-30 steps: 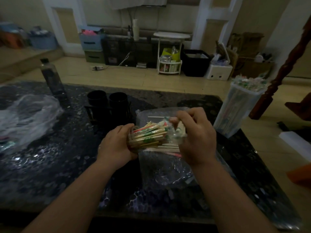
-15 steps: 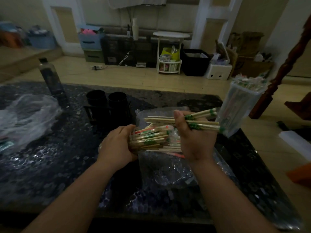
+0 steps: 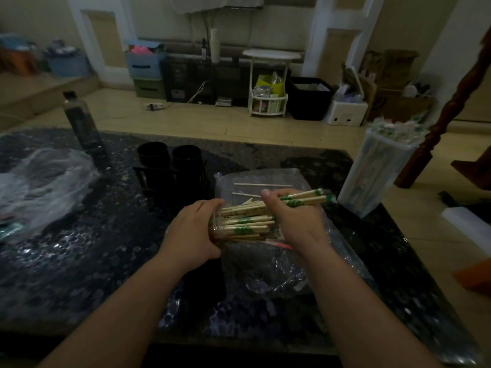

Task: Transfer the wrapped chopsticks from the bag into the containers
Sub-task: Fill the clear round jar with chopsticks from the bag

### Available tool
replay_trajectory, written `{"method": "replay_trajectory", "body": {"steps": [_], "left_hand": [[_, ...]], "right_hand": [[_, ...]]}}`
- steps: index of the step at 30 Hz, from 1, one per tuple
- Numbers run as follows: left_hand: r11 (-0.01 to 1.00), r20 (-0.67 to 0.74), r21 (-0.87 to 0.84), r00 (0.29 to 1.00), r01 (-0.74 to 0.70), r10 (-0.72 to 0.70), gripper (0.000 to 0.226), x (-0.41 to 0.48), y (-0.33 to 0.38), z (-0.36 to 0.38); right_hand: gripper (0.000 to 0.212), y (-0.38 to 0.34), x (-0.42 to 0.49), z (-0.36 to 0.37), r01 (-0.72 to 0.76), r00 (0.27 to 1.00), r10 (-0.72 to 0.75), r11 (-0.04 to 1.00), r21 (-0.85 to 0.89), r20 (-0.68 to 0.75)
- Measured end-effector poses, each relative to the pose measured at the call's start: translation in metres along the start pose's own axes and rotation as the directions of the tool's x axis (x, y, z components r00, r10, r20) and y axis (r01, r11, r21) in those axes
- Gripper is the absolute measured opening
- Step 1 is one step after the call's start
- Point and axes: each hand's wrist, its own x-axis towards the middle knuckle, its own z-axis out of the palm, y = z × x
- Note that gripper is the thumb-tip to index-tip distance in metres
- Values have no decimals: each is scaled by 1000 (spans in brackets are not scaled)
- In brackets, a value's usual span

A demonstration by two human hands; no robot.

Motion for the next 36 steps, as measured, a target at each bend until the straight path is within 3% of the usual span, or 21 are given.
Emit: {"method": "replay_trajectory", "body": {"steps": [3,5,9,12,13,15,17,19,22,24,26,28,32,36], "left_hand": [[1000,-5,15,1000,-5,5,102,0,0,1],[1000,-13,13,1000,-4,5,102,1,0,0],[1000,-18,21,1000,-14,14,101,1,-2,0],[999,-13,38,1000,-22,23,101,2,-2,2],[999,-10,43,1000,-23,24,101,2,-2,2],[999,-9,43,1000,-24,24,102,2,-2,2],[999,-12,35,1000,-24,25,102,2,-1,1],[999,-12,31,1000,-20,20,100,1,0,0],[999,-10,49,1000,-21,21,100,2,1,2],[998,-12,64,1000,-27,27,100,2,1,4],[996,-19,76,999,-36,38,99,2,0,5],[996,-21,83,999,-35,37,99,1,-2,4],[996,-59,86,998,-31,36,99,1,-1,2],[994,-151,102,986,-49,64,97,-1,6,5]], "right_hand": [[8,1,1,0,-21,1000,21,990,143,1],[20,0,3,-1,-24,997,41,973,229,-71],[26,3,4,1,-55,983,90,977,208,-162],[7,6,3,5,-88,993,92,994,59,-72],[10,5,2,6,-110,993,112,992,59,-39],[16,4,3,2,-140,990,143,977,162,-9],[11,3,4,-2,-101,988,128,962,255,-92],[2,4,3,-2,32,967,-6,995,98,-253],[18,8,-2,4,178,906,-227,970,-167,-357],[21,11,-3,7,168,927,-243,950,-263,-287],[13,16,2,7,145,957,-244,872,-467,-159],[31,18,4,5,159,965,-253,773,-615,-68],[58,15,0,9,139,965,-237,825,-548,-112],[49,17,-5,17,96,993,-114,831,-548,0]]}}
